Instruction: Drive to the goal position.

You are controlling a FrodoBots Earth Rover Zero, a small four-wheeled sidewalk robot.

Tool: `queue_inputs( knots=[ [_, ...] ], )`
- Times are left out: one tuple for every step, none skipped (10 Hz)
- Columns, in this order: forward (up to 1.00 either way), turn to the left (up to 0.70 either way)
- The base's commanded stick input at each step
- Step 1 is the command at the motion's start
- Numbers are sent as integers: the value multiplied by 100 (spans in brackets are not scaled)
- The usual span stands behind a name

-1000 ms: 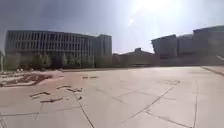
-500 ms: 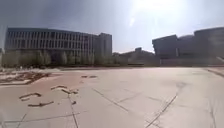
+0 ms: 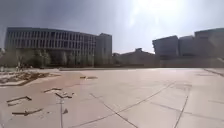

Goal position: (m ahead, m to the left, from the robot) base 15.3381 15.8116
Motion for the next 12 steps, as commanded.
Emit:
queue_inputs(
  knots=[
    [70,1],
    [70,1],
    [70,1],
    [70,1],
    [70,1],
    [70,1],
    [70,1],
    [70,1],
    [70,1],
    [70,1],
    [70,1],
    [70,1]
  ],
)
